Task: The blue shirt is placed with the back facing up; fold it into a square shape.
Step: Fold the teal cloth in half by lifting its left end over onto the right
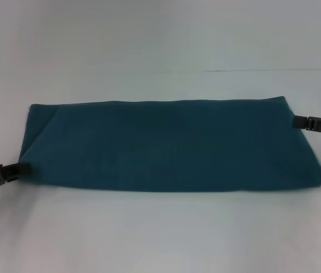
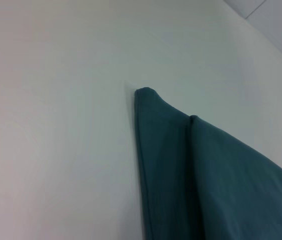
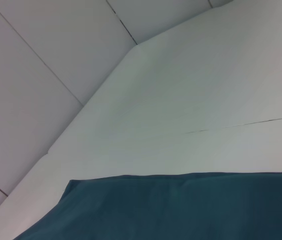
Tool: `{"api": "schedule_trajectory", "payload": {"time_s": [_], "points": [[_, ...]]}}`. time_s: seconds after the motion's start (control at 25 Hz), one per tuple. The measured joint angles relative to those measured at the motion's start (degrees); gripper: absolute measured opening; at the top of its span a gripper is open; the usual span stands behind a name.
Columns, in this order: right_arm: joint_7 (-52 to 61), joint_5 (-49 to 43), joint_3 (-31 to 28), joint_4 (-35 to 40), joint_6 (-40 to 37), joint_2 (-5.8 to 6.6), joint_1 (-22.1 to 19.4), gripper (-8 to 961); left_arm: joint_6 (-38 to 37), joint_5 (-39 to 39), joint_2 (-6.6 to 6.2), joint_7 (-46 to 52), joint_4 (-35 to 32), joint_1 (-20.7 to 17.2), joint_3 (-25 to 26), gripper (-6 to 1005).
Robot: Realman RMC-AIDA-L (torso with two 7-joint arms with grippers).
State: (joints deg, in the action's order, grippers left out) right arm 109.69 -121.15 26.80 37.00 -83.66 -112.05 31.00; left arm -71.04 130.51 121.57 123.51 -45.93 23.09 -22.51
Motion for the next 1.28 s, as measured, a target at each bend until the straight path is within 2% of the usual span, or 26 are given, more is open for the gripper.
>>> {"api": "schedule_trajectory", "payload": {"time_s": [0.36, 0.48, 0.72, 1.0, 1.28], "points": [[-0.14, 0.09, 0.05, -0.29, -0.01, 0.00, -0.27, 813, 0.60, 0.10, -0.05, 0.06, 0.00, -0.09, 0.27, 389], [-0.29, 0.08, 0.04, -0.44, -0.01, -0.02, -0.17, 812, 0.60, 0.09, -0.11, 0.07, -0.06, -0.23, 0.34, 162], [-0.48, 0.10, 0.27, -0.57, 0.61, -0.42, 0.17, 811, 0.64, 0.09, -0.30, 0.15, -0.29, -0.56, 0.50, 18], [-0.52, 0.10, 0.46, -0.74, 2.08, -1.22, 0.99, 811, 1.11, 0.24, -0.77, -0.02, -1.09, -1.00, 3.40, 25], [-0.58, 0.03, 0.92, -1.03, 3.68, -2.65, 3.27, 810, 3.57, 3.32, -2.06, -0.04, -2.67, -1.24, 9.90, 32]]}}
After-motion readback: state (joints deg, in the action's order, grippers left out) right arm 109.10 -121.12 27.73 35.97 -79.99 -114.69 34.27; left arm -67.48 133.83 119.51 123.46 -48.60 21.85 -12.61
